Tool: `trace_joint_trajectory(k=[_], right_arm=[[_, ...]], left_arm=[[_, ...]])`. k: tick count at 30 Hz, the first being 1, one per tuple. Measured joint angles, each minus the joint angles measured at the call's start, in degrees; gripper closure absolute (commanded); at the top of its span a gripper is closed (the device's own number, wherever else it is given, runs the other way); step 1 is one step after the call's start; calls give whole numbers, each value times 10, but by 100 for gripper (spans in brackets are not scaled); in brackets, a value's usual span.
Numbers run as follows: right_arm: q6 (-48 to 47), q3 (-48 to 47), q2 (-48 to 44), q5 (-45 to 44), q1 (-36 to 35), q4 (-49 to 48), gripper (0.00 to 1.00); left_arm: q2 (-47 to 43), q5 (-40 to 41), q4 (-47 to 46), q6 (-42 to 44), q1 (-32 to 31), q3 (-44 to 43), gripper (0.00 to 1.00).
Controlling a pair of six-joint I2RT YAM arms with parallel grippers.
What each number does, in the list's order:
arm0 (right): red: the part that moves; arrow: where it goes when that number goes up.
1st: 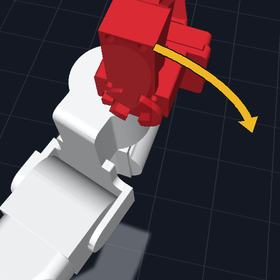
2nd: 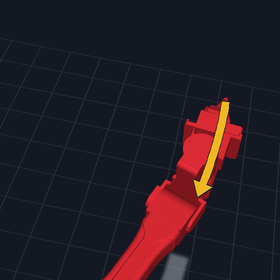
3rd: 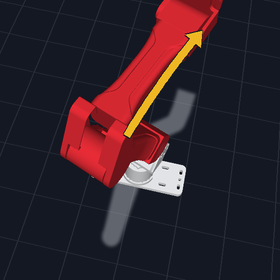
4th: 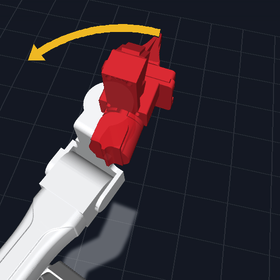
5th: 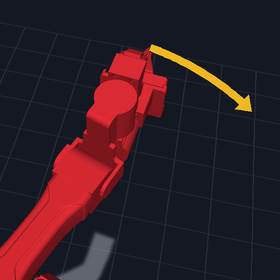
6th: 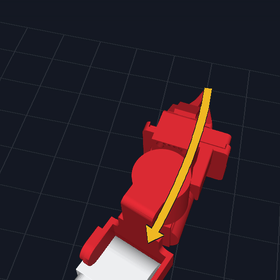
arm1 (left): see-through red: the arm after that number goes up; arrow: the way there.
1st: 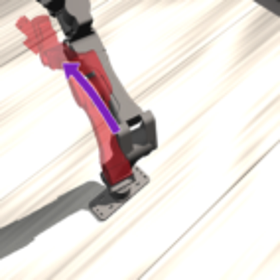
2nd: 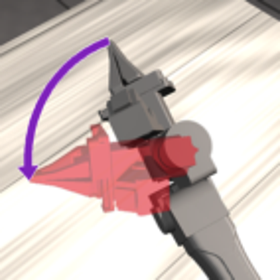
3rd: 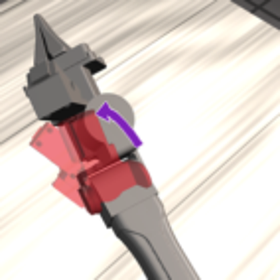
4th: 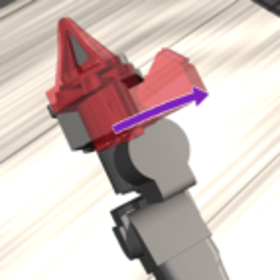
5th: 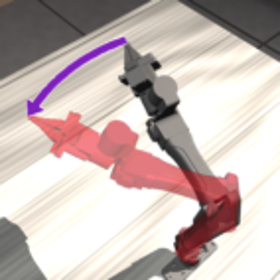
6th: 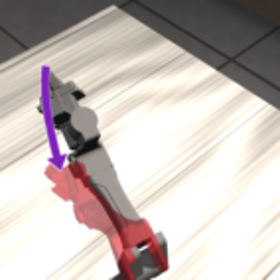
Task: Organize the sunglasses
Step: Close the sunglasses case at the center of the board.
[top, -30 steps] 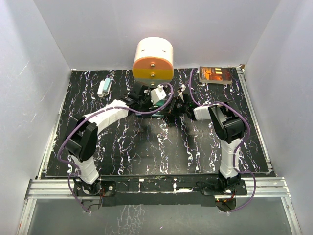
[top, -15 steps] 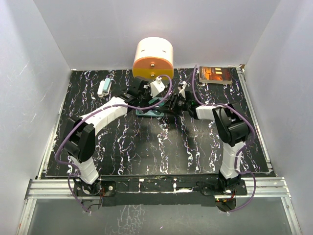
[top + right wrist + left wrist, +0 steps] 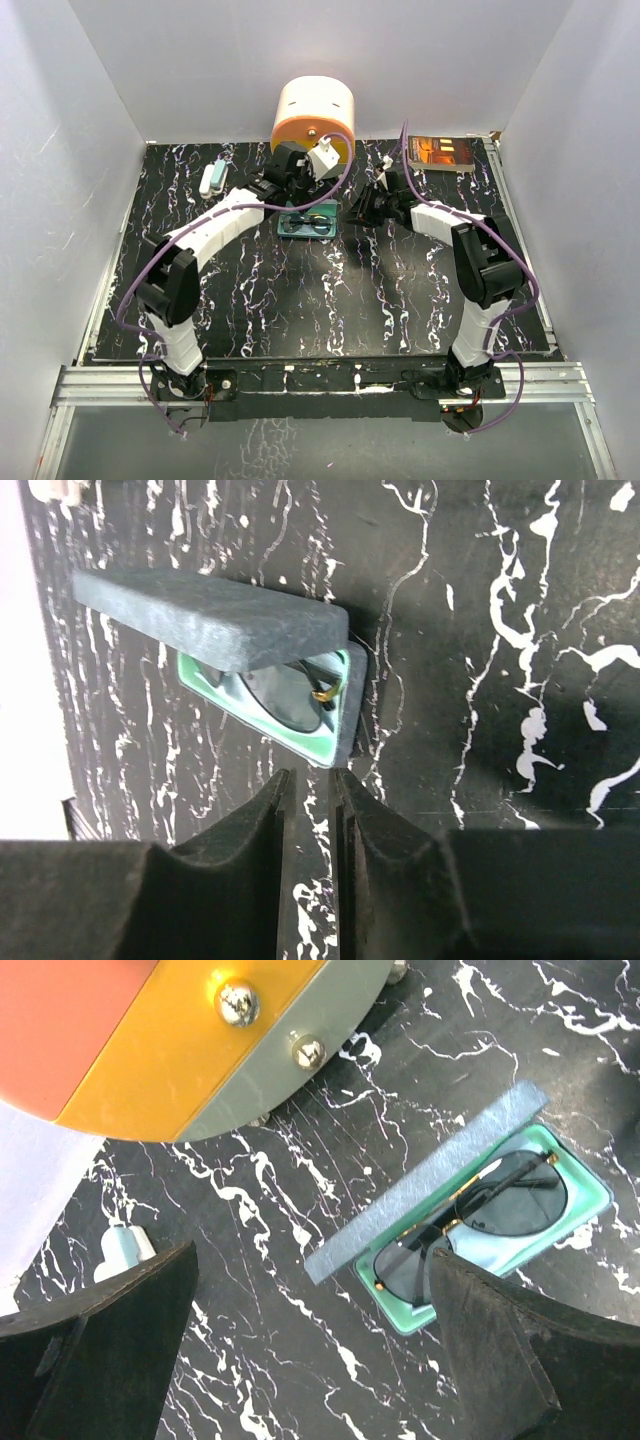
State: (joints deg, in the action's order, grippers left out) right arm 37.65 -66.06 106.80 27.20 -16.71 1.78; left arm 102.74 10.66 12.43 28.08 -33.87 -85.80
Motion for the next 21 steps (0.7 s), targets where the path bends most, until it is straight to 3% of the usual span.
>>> trace_joint_trajectory(k=[5, 21], right_arm=[[-12, -6, 17, -1, -1, 13, 61], [-47, -81, 96, -23, -16, 73, 63]], left_arm=[[45, 2, -1, -9, 0, -43, 3], [122, -7, 16, -28, 15, -110, 3]])
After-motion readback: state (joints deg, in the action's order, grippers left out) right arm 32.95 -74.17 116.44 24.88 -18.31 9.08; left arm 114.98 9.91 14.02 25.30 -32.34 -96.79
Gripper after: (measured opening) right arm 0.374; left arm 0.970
